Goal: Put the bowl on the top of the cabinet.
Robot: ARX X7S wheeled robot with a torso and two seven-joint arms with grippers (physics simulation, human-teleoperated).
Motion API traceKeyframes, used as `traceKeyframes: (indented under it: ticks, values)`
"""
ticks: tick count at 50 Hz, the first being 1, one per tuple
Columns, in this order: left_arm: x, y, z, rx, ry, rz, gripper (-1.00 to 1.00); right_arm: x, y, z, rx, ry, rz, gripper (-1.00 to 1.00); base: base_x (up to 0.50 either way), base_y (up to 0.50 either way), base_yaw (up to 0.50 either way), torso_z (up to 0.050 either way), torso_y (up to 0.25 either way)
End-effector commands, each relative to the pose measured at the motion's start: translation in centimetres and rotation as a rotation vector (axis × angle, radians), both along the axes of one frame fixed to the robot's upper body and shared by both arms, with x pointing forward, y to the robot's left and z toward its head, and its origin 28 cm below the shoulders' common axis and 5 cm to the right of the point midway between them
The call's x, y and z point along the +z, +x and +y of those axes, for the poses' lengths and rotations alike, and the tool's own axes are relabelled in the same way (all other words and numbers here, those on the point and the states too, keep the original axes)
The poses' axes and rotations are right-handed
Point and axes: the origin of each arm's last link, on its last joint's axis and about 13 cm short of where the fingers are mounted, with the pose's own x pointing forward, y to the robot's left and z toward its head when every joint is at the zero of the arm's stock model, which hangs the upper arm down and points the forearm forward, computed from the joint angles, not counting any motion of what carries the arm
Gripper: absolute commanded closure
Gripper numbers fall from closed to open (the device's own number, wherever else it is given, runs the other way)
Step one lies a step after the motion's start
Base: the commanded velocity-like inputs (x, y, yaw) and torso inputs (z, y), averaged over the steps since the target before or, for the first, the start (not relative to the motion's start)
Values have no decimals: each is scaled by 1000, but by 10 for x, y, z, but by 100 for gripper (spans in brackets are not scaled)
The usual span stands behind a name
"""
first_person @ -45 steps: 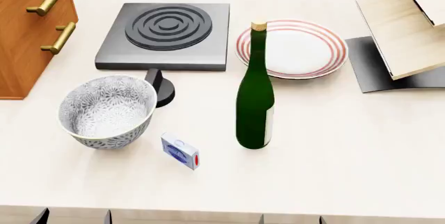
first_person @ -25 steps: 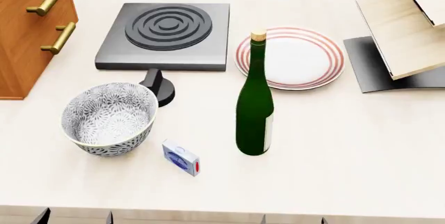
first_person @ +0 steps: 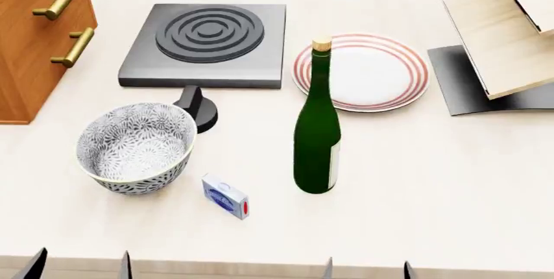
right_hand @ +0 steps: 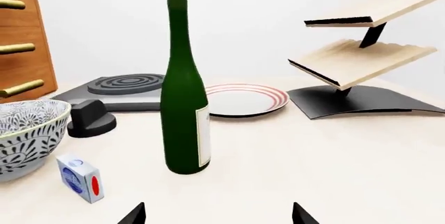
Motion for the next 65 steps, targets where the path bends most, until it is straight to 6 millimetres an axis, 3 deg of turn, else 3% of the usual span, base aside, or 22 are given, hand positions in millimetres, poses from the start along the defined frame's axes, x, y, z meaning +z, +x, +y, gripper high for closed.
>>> traceKeyframes:
  ticks: [1,9,26,35,54,65]
  values:
    - [39,-6,2,17,-33,-113,-100,41,-6,5,14,-40,-122,-100,0,0,0,0,0]
    - [67,-17,1,19,-23,-184,-100,77,-15,9,53,-36,-218,-100,0,0,0,0,0]
    - [108,-40,-1,-27,-94,-285,-100,121,-33,15,79,-65,-349,-100,0,0,0,0,0]
    - [120,-48,-1,-35,-102,-327,-100,129,-36,15,68,-78,-373,-100,0,0,0,0,0]
    - [122,-50,-3,-35,-92,-340,-100,133,-38,16,66,-77,-390,-100,6,0,0,0,0]
    - [122,-51,-4,-41,-90,-340,-100,133,-39,16,92,-65,-407,-100,451,0,0,0,0]
